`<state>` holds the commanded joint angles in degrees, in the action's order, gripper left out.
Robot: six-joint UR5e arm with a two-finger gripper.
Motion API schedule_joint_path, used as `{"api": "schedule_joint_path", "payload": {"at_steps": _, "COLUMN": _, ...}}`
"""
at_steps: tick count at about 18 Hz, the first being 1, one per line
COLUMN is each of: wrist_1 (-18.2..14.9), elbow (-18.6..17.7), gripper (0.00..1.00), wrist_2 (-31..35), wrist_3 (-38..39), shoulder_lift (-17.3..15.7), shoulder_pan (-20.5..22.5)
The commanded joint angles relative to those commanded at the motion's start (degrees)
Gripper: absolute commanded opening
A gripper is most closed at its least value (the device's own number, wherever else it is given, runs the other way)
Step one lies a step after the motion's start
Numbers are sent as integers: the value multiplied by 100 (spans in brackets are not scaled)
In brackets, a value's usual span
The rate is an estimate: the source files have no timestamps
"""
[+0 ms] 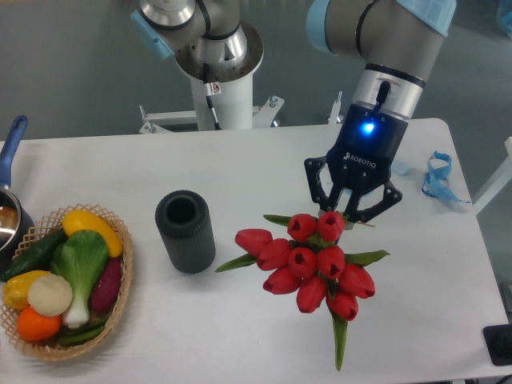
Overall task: Insert the flowers into the vase
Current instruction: 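Grip the red tulip bunch stems with the gripper and lift it, then carry the tulips over the dark grey vase, stems pointing down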
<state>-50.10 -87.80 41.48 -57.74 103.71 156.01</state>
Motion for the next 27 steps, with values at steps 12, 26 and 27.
{"api": "schedule_joint_path", "payload": {"at_steps": 12, "wrist_1": 44, "elbow": -79, "gripper": 10, "wrist_2": -9, "wrist_3": 9, "shoulder_lift": 35, "shoulder_pan": -88}}
{"api": "schedule_joint_path", "payload": {"at_steps": 26, "wrist_1": 359, "elbow": -210, "gripper": 10, "wrist_2": -806, "wrist_3": 9, "shoulder_lift": 70, "shoulder_pan": -536}}
{"api": "schedule_joint_path", "payload": {"at_steps": 27, "wrist_1": 421, "elbow": -315, "gripper": 10, "wrist_2": -1113, "wrist_3": 9, "shoulder_lift": 62, "shoulder_pan": -536}}
